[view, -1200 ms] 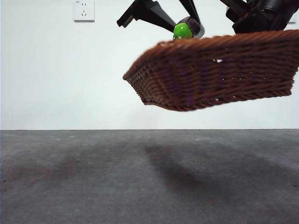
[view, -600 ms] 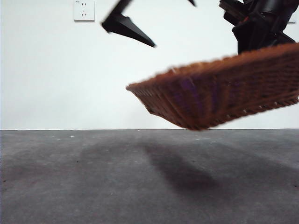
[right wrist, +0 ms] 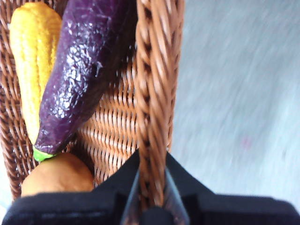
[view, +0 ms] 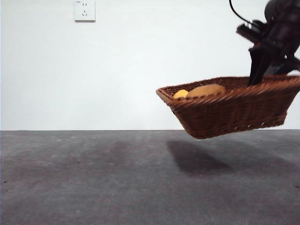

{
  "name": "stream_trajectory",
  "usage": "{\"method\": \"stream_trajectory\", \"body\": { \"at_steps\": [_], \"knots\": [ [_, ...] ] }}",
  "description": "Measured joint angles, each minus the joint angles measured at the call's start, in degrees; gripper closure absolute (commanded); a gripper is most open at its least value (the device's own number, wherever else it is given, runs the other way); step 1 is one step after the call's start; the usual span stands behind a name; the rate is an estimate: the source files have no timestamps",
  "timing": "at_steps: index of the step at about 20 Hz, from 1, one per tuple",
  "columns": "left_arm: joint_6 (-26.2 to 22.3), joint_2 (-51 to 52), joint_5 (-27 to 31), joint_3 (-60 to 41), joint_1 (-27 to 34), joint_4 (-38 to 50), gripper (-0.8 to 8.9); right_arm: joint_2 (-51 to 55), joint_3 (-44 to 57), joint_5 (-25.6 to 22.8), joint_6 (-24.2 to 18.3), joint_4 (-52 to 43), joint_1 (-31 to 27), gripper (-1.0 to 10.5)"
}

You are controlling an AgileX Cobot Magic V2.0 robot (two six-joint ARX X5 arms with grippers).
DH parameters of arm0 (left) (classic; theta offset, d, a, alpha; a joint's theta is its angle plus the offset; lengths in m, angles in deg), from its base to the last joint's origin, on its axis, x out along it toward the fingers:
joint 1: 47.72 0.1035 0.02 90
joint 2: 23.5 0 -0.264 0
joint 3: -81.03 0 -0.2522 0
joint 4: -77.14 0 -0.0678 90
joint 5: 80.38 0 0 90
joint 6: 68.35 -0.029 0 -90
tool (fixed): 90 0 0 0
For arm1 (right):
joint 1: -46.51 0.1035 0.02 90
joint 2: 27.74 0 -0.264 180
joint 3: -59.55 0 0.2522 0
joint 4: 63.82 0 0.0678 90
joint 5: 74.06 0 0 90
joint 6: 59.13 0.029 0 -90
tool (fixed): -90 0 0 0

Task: Help me put the vegetables on the table into the basket

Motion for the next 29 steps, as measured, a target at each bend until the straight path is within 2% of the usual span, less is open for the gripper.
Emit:
{"method": "stream_trajectory", "body": {
  "at_steps": [3,7,12,17,24,25,28,29],
  "knots": [
    [0.02,5.44,0.04,0.0,0.0,-3.8,8.22,-4.31,0.0,1.66,-0.11,-1.92,-2.25,9.5],
    [1.14,10.36,0.04,0.0,0.0,-3.82,8.22,-9.49,0.02,4.15,-0.15,-4.13,-4.0,9.5],
    [2.21,13.75,0.04,-0.07,0.0,-3.82,8.21,-13.88,-0.7,4.39,-1.42,-4.55,-4.09,9.5],
    [2.56,14.84,0.02,-0.87,0.0,-3.87,8.17,-18.14,-6.05,4.39,-1.86,-3.23,-4.09,9.5],
    [2.62,14.82,0.07,-1.31,0.0,-3.85,8.18,-18.69,-6.51,-2.95,-2.67,-3.52,-3.91,9.4],
    [2.62,14.82,0.13,-1.36,0.0,-3.87,8.17,-18.69,-6.54,-3.02,-2.69,-3.48,-3.89,9.1],
    [2.6,14.82,1.49,-1.38,0.0,-3.85,8.17,-18.69,-6.56,-3.67,-2.71,-3.37,-3.87,5.1],
    [2.58,14.82,1.62,-1.38,0.0,-3.87,8.18,-18.69,-6.56,-4.11,-2.49,-3.23,-3.93,4.5]
  ]
}}
